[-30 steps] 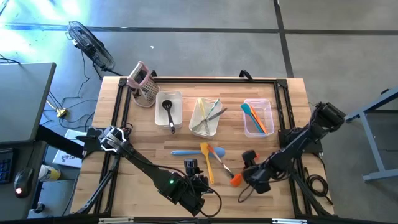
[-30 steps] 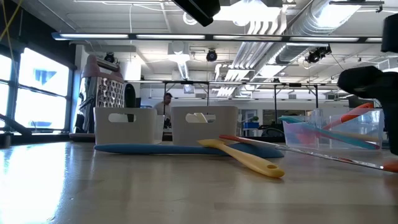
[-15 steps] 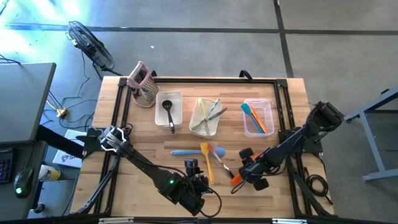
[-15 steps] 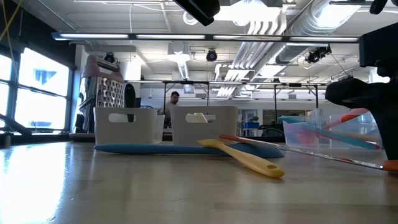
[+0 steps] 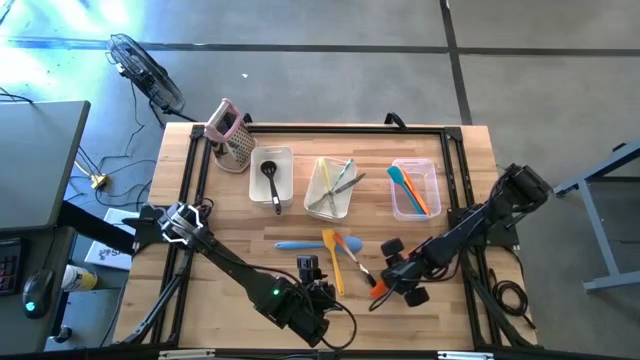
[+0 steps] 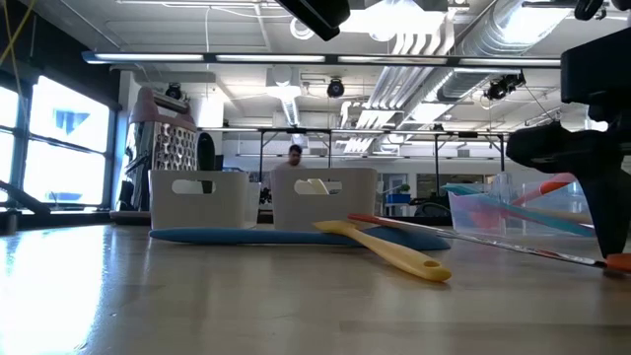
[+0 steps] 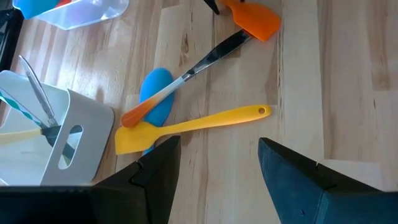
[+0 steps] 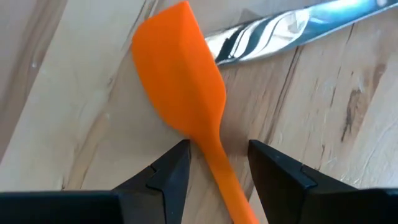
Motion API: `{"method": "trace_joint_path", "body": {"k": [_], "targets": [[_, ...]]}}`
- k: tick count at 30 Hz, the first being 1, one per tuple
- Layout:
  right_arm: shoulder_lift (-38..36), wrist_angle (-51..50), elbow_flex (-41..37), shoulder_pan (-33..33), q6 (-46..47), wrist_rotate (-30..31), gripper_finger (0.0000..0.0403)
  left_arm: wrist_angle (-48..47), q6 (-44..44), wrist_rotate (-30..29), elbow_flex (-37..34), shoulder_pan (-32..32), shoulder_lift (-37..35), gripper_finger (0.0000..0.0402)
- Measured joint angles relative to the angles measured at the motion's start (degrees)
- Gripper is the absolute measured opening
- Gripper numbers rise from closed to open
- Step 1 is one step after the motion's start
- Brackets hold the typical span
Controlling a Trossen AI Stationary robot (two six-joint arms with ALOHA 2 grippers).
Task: Pick & Place Kitchen Items
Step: Put the orange spatula into the transparent bin
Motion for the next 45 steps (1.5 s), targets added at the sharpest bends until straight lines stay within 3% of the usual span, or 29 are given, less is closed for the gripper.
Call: {"method": "trace_joint_path", "body": {"k": [11,26,45], "targets": [[2.20,2.33,0.14,-0.25,0.81,-0.50,0.0151,0.47,-0.17,0.05,0.00,0.00,0.00,0.0209],[2.31,2.39,0.06,-0.47,6.10,-1.53,0.0015,1.51,-0.26,0.55,0.00,0.00,0.00,0.0209],[2.28,4.26,-0.07,1.12,10.21,-0.61,0.0015,1.53,-1.49,2.08,-0.02,0.00,0.00,0.0209]]}}
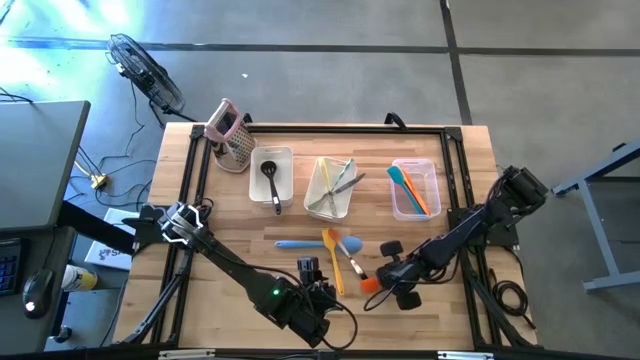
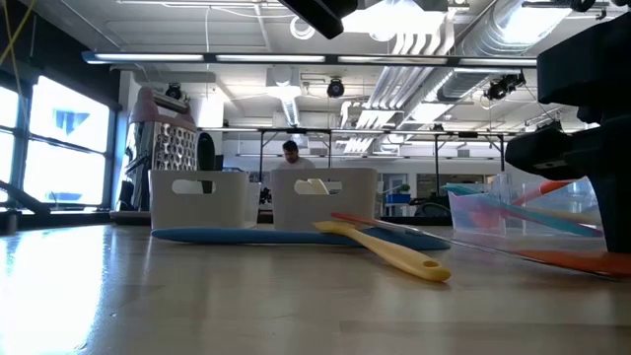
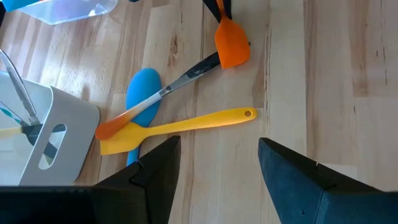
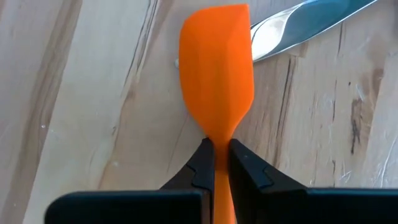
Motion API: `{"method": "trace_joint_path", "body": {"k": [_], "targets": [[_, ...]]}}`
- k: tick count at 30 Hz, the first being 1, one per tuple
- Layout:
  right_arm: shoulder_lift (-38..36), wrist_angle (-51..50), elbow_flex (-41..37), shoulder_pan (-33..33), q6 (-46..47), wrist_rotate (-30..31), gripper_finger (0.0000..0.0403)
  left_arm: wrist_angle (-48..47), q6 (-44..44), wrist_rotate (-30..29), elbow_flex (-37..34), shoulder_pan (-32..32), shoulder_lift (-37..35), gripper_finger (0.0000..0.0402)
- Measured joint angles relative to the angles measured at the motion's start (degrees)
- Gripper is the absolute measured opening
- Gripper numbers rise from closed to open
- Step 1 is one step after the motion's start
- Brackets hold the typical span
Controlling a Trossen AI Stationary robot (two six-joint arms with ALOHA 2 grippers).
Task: Pick & Place Kitchen Items
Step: Put the orange spatula into the transparent bin
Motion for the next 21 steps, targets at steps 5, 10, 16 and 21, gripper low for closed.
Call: {"method": "trace_joint_path", "body": {"k": [5,10,16,21], "targets": [[-0.33,0.01,-0.13,1.03,1.01,0.95,0.0015,0.02,0.00,0.02,0.00,0.00,0.00,0.0209],[-2.09,0.06,-0.24,1.50,1.19,1.92,0.0014,0.00,-0.02,0.04,0.00,0.00,0.00,0.0209],[-3.38,-0.40,-0.31,1.58,1.22,1.67,0.0012,0.00,-0.02,0.04,0.00,-0.01,0.00,0.0209],[-3.50,-0.55,-0.31,1.58,1.20,2.14,0.0012,0.00,-0.02,0.04,0.00,-0.02,0.00,0.0209]]}}
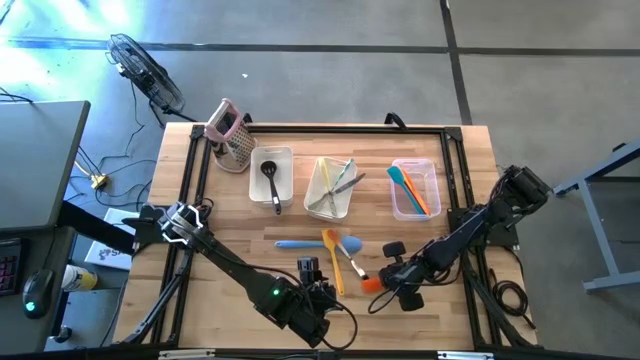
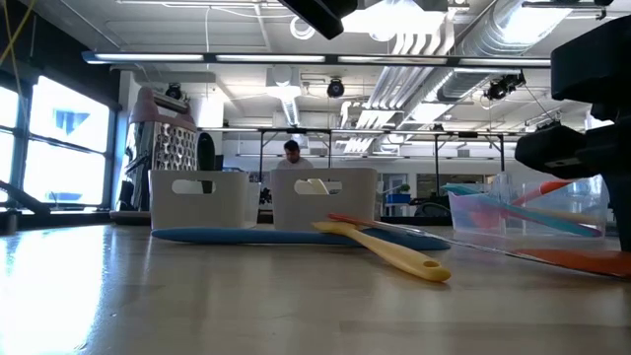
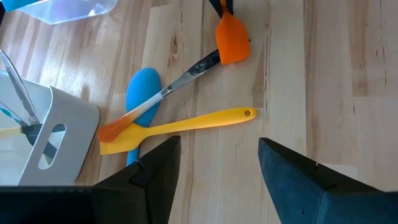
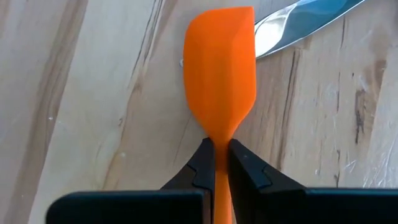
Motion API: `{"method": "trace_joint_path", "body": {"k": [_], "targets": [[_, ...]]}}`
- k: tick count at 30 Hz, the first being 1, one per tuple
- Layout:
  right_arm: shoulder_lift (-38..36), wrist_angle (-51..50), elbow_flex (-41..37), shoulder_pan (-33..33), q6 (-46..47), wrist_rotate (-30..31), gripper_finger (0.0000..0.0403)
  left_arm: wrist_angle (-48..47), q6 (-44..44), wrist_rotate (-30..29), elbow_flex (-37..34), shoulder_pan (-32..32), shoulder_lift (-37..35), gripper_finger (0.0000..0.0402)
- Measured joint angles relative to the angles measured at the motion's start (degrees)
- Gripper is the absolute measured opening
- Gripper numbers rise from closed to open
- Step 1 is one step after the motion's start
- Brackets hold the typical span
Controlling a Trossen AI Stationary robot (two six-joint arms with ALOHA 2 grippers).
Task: Pick & Place Kitchen Items
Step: Put the orange spatula into the transparent bin
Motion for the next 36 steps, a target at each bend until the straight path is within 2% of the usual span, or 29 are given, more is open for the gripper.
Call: {"method": "trace_joint_path", "body": {"k": [25,36], "targets": [[-1.40,1.68,0.26,-0.22,-2.19,4.32,0.0002,0.00,0.00,-0.02,0.00,0.00,0.02,0.0209],[-1.40,1.76,0.26,-1.03,-1.71,1.29,0.0001,0.53,-0.01,-0.02,0.00,0.00,0.02,0.0209]]}}
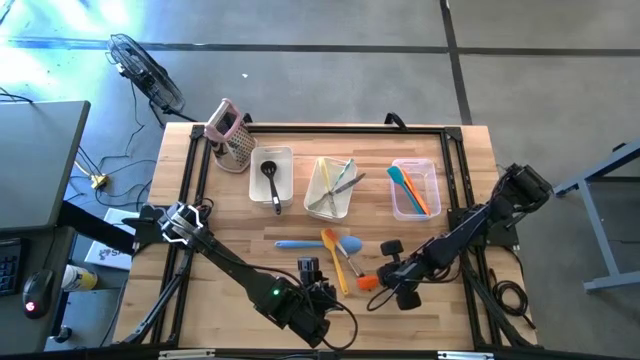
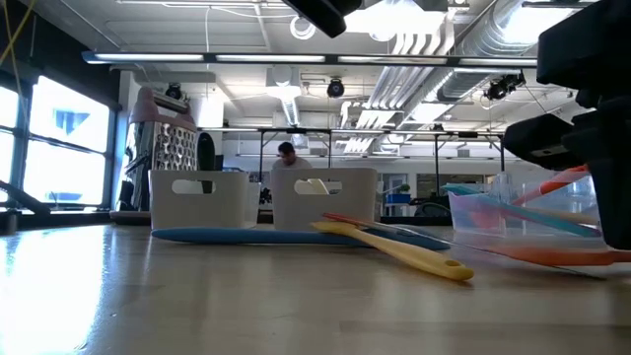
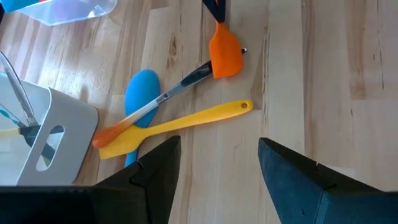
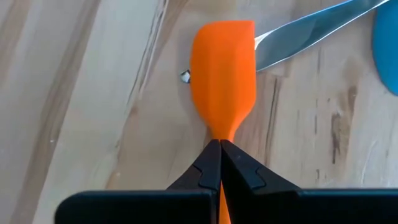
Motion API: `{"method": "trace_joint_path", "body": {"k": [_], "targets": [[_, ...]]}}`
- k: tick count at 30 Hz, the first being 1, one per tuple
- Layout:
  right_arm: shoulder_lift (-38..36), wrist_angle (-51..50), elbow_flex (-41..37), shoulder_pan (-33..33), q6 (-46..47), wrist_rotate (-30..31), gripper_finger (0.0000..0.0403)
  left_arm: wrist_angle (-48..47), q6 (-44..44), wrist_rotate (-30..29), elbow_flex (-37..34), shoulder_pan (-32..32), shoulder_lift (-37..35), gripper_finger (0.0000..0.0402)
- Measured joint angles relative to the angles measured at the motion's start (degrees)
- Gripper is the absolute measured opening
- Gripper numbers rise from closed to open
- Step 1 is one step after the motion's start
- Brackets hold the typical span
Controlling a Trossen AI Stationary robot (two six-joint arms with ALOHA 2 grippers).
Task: Pick & Place Kitchen Items
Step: Put the orange spatula into the transparent bin
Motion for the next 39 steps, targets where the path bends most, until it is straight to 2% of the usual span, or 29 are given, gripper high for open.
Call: {"method": "trace_joint_path", "body": {"k": [13,27,39], "targets": [[0.00,0.27,0.00,0.04,0.17,-0.48,0.0009,0.54,-0.01,0.02,0.00,0.00,0.00,0.0209],[0.00,2.39,0.00,0.04,0.14,1.55,0.0118,0.71,0.00,0.02,0.00,0.00,0.00,0.0209],[0.02,3.37,0.00,0.02,0.18,2.32,0.0161,0.79,0.00,0.04,0.00,0.02,0.00,0.0209]]}}
